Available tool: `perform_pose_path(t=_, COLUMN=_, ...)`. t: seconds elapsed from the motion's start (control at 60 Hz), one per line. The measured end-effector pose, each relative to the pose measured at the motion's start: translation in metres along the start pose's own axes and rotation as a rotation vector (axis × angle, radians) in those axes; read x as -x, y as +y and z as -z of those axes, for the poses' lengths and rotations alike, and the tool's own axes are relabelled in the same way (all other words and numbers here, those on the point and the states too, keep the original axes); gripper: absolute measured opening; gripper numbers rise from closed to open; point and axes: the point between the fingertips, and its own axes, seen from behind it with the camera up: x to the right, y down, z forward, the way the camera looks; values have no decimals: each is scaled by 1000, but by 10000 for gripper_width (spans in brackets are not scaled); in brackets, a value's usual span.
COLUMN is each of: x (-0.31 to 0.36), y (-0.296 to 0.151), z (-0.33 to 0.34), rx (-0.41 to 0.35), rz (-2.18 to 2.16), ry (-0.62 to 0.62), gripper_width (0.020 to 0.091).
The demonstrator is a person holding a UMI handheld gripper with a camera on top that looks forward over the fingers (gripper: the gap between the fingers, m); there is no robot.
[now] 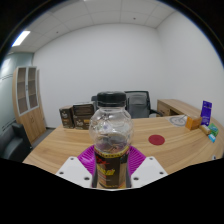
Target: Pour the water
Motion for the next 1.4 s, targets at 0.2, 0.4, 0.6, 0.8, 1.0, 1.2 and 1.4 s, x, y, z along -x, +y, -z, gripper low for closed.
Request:
perform_pose_path(t=0.2, x=76, y=-80, z=-28, rx=-61, rz=-405, ry=-225, gripper_width=378)
perform_pose_path(t=0.4, x=123, y=-161, z=-77, rx=-21, rz=-1173, ry=-519, gripper_width=376)
perform_pose_path(t=0.6, x=99, y=-176, z=-129, rx=25, rz=-1739, ry=-614, gripper_width=376)
perform_pose_path(t=0.8, x=79, y=-142, z=-167, rx=93, rz=-1961, ry=-531, gripper_width=375)
perform_pose_path(t=1.0, x=71, y=-132, z=-176, rx=134, rz=-1938, ry=-508, gripper_width=375)
perform_pose_path(t=1.2, x=65, y=-167, z=-159, rx=89, rz=-1572, ry=-485, gripper_width=374)
perform_pose_path(t=1.4, x=-13, y=-228, z=-133, rx=-97, rz=-972, ry=-360, gripper_width=375)
